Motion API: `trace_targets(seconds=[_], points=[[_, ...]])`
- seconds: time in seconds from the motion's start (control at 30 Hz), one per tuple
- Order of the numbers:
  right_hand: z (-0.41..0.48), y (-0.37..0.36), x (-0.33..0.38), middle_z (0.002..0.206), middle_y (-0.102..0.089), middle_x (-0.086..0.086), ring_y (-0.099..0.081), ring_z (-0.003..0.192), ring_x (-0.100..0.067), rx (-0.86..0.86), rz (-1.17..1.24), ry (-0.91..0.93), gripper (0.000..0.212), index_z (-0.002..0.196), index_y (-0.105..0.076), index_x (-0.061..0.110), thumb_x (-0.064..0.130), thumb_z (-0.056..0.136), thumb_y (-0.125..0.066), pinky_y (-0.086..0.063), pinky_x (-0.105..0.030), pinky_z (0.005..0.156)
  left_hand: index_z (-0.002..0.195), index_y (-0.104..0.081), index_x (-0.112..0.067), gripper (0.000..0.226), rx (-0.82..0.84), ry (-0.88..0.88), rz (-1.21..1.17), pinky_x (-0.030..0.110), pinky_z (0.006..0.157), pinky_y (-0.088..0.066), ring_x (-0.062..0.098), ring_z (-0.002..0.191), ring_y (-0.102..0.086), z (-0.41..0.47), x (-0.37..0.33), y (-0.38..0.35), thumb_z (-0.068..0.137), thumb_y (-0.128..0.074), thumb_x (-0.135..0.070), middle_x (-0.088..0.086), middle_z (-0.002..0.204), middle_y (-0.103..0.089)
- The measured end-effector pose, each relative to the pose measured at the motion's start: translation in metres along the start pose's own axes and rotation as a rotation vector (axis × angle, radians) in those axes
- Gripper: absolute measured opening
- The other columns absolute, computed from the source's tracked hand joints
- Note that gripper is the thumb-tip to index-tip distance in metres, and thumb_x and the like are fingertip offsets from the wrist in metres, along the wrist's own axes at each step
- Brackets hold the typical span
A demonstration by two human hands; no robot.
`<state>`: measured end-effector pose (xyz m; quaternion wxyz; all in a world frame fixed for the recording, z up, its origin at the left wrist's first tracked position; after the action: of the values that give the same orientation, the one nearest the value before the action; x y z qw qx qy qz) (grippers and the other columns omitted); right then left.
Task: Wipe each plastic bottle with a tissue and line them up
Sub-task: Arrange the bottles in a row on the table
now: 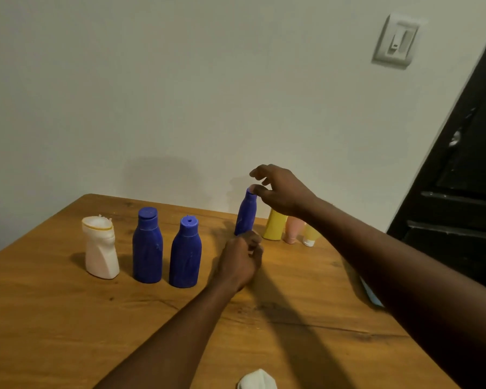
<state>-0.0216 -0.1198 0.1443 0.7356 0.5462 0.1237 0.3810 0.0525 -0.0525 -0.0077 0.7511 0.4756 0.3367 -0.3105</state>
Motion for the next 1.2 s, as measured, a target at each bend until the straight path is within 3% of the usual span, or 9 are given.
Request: trace_targets(seconds=[0.13,0.27,0.4,0.6,0.73,0.9,1.1,1.2], points=[[-0.021,0.014,0.019,0.127,-0.063,-0.002,-0.061,0.107,-0.016,0.035,0.084,0.006,0.032,0.131,-0.057,0.016,0.022,0.100,-0.057,-0.050,-0.028,0.085,0.115,-0.066,-0.023,0.017,-0.039,0.043,-0.067,0.006,0.077,-0.042,0.001,0.107,-0.062,-0.033,-0.002,0.018,0.100,-0.064,-0.016,-0.010,0.116,-0.068],[-0.046,0.025,0.053,0.123,-0.064,0.000,-0.061,0.106,-0.014,0.045,0.157,0.001,0.031,0.131,-0.058,0.017,0.019,0.100,-0.056,-0.051,-0.030,0.089,0.117,-0.067,-0.025,0.019,-0.048,0.041,-0.081,0.008,0.078,-0.047,0.000,0.107,-0.064,-0.072,-0.017,0.049,0.099,-0.066,-0.018,-0.012,0.111,-0.069],[-0.067,0.007,0.087,0.131,-0.061,0.000,-0.060,0.108,-0.012,0.104,0.162,-0.013,0.041,0.135,-0.055,0.020,0.030,0.096,-0.063,-0.052,-0.029,0.089,0.113,-0.068,-0.024,0.016,-0.113,0.016,-0.043,0.010,0.079,-0.048,-0.001,0.102,-0.063,-0.104,-0.028,0.081,0.098,-0.068,-0.019,-0.013,0.108,-0.069],[-0.079,-0.024,0.117,0.147,-0.050,-0.004,-0.055,0.126,-0.021,0.125,0.085,-0.037,0.061,0.145,-0.045,0.021,0.038,0.091,-0.069,-0.051,-0.035,0.099,0.107,-0.066,-0.026,0.016,-0.181,0.058,0.031,0.025,0.091,-0.056,-0.002,0.097,-0.065,-0.120,-0.014,0.114,0.094,-0.072,-0.018,-0.013,0.098,-0.070],[-0.077,-0.041,0.121,0.148,-0.051,-0.003,-0.055,0.127,-0.021,0.153,0.106,-0.044,0.063,0.145,-0.044,0.020,0.044,0.092,-0.067,-0.049,-0.033,0.097,0.111,-0.066,-0.024,0.019,-0.190,0.053,0.077,0.015,0.085,-0.049,0.001,0.101,-0.065,-0.121,-0.001,0.123,0.094,-0.072,-0.019,-0.012,0.105,-0.069],[-0.071,-0.060,0.122,0.134,-0.061,0.001,-0.062,0.112,-0.016,0.108,0.222,-0.043,0.054,0.135,-0.052,0.020,0.048,0.091,-0.066,-0.054,-0.031,0.089,0.108,-0.066,-0.027,0.019,-0.150,0.082,0.083,0.020,0.089,-0.052,0.002,0.104,-0.065,-0.116,0.023,0.117,0.092,-0.073,-0.017,-0.012,0.106,-0.069],[-0.055,-0.062,0.110,0.094,-0.070,0.002,-0.067,0.087,-0.014,0.034,0.371,-0.088,0.031,0.104,-0.063,0.017,0.034,0.083,-0.078,-0.060,-0.036,0.080,0.108,-0.065,-0.033,0.020,-0.093,0.078,0.048,0.021,0.089,-0.052,-0.001,0.103,-0.064,-0.099,0.040,0.105,0.092,-0.073,-0.026,-0.015,0.108,-0.067],[-0.042,-0.054,0.095,0.090,-0.070,0.001,-0.067,0.085,-0.014,0.010,0.433,-0.129,0.031,0.103,-0.066,0.014,0.025,0.079,-0.082,-0.056,-0.027,0.070,0.108,-0.064,-0.034,0.020,-0.071,0.065,0.021,0.023,0.091,-0.053,-0.002,0.101,-0.063,-0.085,0.046,0.098,0.092,-0.073,-0.028,-0.015,0.108,-0.066]])
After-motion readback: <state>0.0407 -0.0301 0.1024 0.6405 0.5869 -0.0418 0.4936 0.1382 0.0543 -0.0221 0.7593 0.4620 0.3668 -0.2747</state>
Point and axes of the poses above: each hand's wrist, its own z-axis towards the middle knuckle, its own y-axis out of the back of the hand, x = y × z, the point moved 5 cm from there along z, towards the middle knuckle
